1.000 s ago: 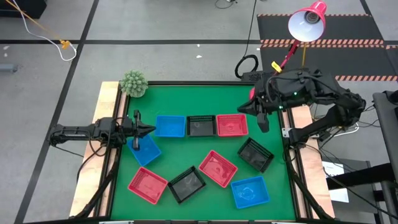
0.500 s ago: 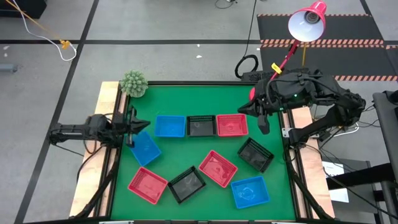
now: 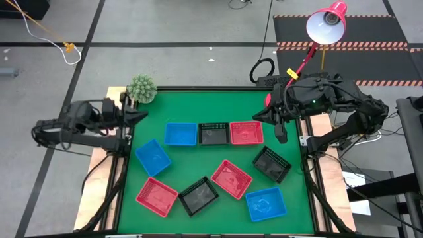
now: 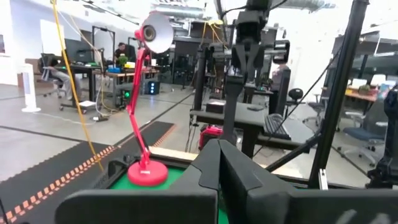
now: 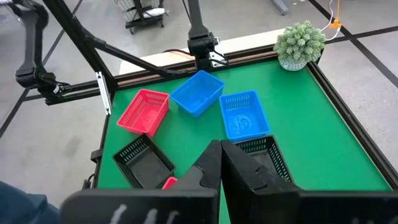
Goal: Stack baskets by color
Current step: Stack the middle black bin on the top black bin
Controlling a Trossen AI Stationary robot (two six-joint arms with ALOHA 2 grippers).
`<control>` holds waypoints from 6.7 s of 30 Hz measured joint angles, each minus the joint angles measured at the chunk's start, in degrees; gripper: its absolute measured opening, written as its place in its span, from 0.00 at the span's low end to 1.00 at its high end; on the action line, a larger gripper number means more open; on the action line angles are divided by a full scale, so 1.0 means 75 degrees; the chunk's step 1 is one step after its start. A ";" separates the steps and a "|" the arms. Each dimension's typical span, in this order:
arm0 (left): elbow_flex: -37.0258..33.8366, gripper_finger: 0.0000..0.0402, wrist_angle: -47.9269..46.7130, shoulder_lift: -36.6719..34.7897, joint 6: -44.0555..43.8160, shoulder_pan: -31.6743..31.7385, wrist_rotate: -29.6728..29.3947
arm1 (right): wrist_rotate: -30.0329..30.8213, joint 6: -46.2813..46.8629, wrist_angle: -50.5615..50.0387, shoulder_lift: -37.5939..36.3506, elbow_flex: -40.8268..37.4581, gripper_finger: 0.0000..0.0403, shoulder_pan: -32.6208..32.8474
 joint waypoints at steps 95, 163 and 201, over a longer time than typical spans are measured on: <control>0.6974 0.01 -0.5503 0.7120 -0.3466 -0.2830 -0.1385 | -0.1830 0.4049 -0.0446 -0.2151 -0.8492 0.43 -0.0528; 0.6974 0.01 -0.5808 0.7121 -0.2898 -0.2669 -0.1745 | -0.1675 0.3086 0.1192 -0.1762 -0.8969 0.39 0.0378; 0.6974 0.01 -0.5812 0.7120 -0.2621 -0.2375 -0.1804 | -0.2419 0.3165 0.1535 -0.1740 -0.9314 0.02 0.0382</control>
